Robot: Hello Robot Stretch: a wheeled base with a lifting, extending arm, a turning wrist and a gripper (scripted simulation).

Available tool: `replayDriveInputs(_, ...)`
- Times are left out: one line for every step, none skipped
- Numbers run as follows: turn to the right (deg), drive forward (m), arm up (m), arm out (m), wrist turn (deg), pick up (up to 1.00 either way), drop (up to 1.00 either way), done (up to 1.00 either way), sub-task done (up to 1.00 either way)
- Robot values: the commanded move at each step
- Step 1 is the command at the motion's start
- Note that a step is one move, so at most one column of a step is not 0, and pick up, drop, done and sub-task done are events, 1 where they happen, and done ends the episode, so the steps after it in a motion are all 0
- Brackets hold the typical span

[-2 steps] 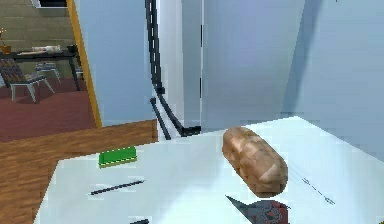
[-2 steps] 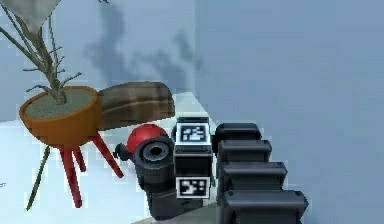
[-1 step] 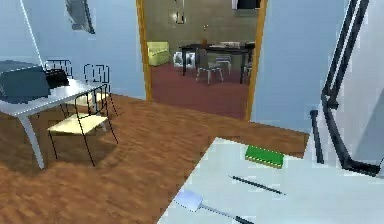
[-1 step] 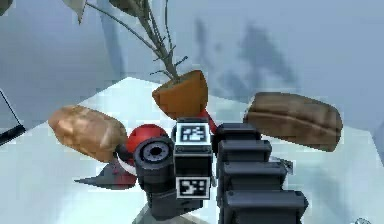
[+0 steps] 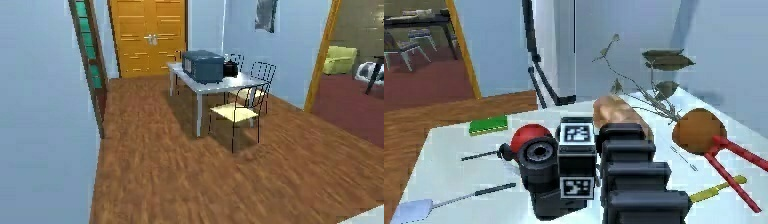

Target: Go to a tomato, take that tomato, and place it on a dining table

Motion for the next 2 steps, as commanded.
replayDriveInputs(-27.0,0.0,0.0,0.0,0.0,0.0,0.0,0.0,0.0)
replayDriveInputs(-3.0,0.0,0.0,0.0,0.0,0.0,0.0,0.0,0.0)
